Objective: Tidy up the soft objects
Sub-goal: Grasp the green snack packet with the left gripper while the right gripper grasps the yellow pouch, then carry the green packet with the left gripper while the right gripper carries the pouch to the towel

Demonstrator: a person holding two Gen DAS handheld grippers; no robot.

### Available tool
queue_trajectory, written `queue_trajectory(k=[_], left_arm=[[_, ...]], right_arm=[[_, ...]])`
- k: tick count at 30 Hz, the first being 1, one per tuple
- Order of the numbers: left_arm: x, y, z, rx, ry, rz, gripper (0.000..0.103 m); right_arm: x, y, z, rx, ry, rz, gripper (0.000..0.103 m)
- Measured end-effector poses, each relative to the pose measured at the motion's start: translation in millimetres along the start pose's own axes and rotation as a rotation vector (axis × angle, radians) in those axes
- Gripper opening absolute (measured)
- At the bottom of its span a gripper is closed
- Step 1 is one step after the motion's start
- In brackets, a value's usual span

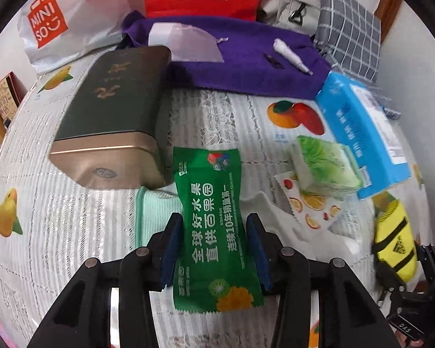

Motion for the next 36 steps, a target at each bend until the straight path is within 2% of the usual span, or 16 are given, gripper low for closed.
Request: queue_trajectory(k=[1,2,5,10,15,25,36], left_arm=[[-1,0,0,0.003,-0.011,-0.001,0.042],[-3,1,-1,0.007,-0.028,-0.002,0.036],[-3,3,-3,0.043,-0.039,-0.011,0.032],[1,11,-18,0.062,-0.07,-0.013,0.03],[13,13,-38,0.118,-0.09,-0.012,0.03],[38,36,-62,0.113,-0.11,-0.037,0.03],[18,56,-100,0.106,-0.18,-0.078,0.03]], right_arm=[[0,0,0,0.0,-0.004,-0.001,0.073],[-1,1,-1,0.002,-0.01,-0.007,0.071],[-2,1,-3,0.014,-0.021,-0.019,0.067],[-5,2,-7,0.011,-0.032,-0.025,0.066],[-7,2,-14,0.003,-0.042,-0.019,0.066],[-14,3,-34,-0.014,-0.076,0.008,0.066],[-50,5,-71,-0.023,-0.13,0.026,0.066]])
Point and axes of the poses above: each gripper's, at about its wrist camera, not at the fingertips, and z roughly the way its jaws point, y to its left, x to its underside, the point moved 10 cm from there along z, roughly the way its jaws point, and after that the axes turned 11 degrees about y, right-handed, at the moved point
